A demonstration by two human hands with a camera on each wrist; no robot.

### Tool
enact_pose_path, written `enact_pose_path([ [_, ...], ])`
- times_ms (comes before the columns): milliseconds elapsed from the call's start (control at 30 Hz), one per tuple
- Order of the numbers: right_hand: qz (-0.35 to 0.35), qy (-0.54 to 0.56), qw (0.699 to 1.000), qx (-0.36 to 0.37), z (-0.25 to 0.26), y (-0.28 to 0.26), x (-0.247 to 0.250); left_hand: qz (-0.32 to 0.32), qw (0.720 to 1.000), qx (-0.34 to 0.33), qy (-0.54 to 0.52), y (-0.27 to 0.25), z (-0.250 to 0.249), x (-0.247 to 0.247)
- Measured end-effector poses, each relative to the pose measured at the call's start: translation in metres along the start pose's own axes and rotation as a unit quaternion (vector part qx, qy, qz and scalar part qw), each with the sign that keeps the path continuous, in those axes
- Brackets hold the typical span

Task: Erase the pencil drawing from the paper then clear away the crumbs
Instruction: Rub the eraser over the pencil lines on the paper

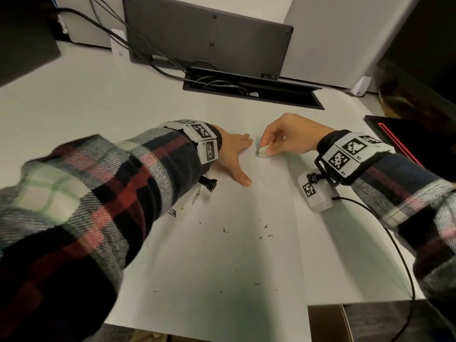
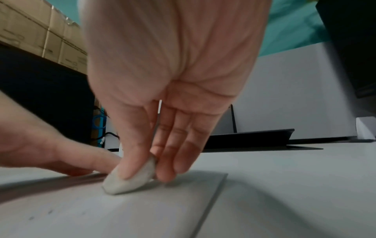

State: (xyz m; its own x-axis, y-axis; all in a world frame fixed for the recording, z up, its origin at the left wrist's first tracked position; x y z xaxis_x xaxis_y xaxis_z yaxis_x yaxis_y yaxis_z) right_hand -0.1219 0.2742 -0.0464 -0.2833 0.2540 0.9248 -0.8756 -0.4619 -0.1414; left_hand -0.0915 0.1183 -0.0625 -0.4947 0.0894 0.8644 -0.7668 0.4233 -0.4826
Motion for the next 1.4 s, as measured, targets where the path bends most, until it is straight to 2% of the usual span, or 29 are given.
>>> enact_pose_path([
  [133,0.016,0.017,1.000,0.005,0.001,-0.002,-0.002,0.017,1.000,0.007,0.016,-0.002,-0.004,-0.001],
  [300,0.100,0.035,0.994,0.011,0.003,-0.022,-0.006,0.018,0.999,0.012,0.033,-0.003,-0.007,0.000],
  [467,0.026,0.003,1.000,0.014,0.006,-0.014,-0.005,0.018,0.999,0.017,0.043,-0.004,-0.008,0.001],
  [667,0.103,-0.013,0.994,0.018,0.014,-0.037,-0.010,0.019,0.998,0.016,0.055,-0.001,-0.007,0.001],
  [700,0.086,-0.018,0.996,0.018,0.014,-0.034,-0.007,0.014,0.998,0.014,0.053,-0.001,-0.007,0.002],
  [800,-0.026,-0.038,0.999,0.006,0.012,-0.016,0.005,-0.007,1.000,0.007,0.024,-0.002,0.001,0.004],
  [867,-0.050,-0.039,0.998,-0.009,0.012,-0.005,0.008,-0.025,1.000,0.011,0.002,-0.003,0.008,0.004],
  [1000,-0.012,-0.041,0.999,-0.013,0.015,0.006,-0.001,-0.028,0.999,0.016,0.005,-0.001,0.011,0.003],
  [1100,0.002,0.008,1.000,-0.014,0.018,0.004,-0.005,-0.005,0.999,0.028,0.034,-0.002,0.008,0.001],
  [1267,0.111,0.070,0.991,0.009,0.027,-0.018,-0.013,0.008,0.998,0.039,0.052,-0.002,0.004,0.000],
  [1333,0.094,0.027,0.995,0.019,0.030,-0.014,-0.013,0.007,0.998,0.037,0.055,-0.002,0.004,0.000],
  [1400,0.038,-0.021,0.999,0.022,0.030,-0.007,-0.010,0.005,0.998,0.035,0.054,-0.002,0.003,0.000],
])
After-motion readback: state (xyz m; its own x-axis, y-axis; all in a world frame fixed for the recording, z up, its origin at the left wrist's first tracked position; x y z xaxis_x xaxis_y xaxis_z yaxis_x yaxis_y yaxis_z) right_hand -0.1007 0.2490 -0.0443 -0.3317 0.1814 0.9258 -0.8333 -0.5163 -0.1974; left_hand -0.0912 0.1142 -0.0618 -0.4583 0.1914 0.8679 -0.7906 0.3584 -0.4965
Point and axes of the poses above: each hand's wrist, its own y-axis towards the middle knuckle, its own x-axis out of the back of the hand, z = x × y, the point moved 2 cm from there along y, towards the middle knuckle, and after that the axes turned 3 degrees about -z, right-handed, at the moved point
